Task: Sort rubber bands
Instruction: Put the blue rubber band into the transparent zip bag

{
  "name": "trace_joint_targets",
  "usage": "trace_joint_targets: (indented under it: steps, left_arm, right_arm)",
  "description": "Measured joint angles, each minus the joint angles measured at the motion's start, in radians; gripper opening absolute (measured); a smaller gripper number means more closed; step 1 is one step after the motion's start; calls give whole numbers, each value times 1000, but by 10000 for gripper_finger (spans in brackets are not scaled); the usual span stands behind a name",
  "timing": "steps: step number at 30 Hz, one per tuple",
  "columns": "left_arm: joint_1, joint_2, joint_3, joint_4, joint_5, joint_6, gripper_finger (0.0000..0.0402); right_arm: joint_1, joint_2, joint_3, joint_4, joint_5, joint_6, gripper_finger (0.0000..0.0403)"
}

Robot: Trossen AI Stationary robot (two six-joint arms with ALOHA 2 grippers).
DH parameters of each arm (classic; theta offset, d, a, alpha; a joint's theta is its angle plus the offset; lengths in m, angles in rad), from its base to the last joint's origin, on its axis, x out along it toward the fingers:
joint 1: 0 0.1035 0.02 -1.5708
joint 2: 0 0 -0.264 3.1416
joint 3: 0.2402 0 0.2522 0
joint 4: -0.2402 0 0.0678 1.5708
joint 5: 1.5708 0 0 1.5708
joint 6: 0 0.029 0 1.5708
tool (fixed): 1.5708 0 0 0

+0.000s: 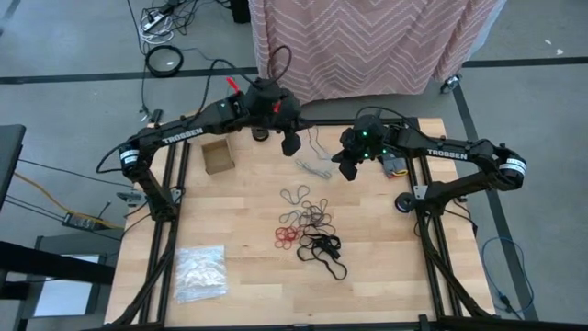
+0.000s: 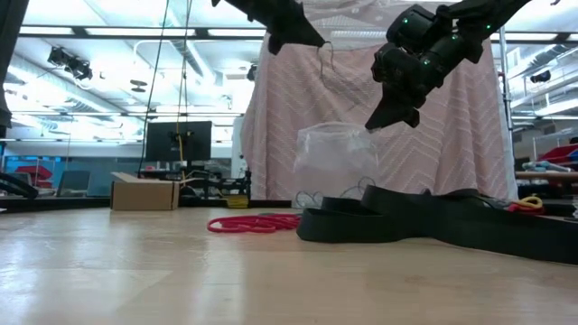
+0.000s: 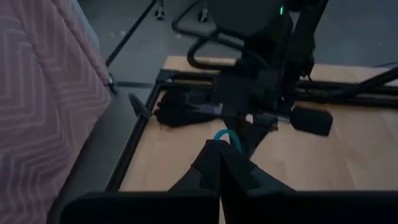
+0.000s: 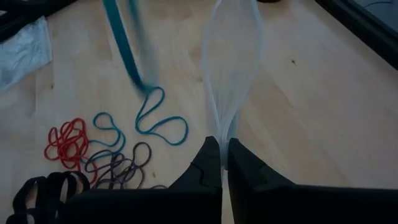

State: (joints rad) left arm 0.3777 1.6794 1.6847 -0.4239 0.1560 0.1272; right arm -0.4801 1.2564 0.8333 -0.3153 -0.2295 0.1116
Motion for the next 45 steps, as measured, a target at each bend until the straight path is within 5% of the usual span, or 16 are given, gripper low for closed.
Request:
trace_joint_targets:
  steps: [45]
  left_arm:
    - [54, 62, 0, 91, 47, 24, 0]
  right_arm:
    - [16, 1, 0, 0, 5, -2, 0]
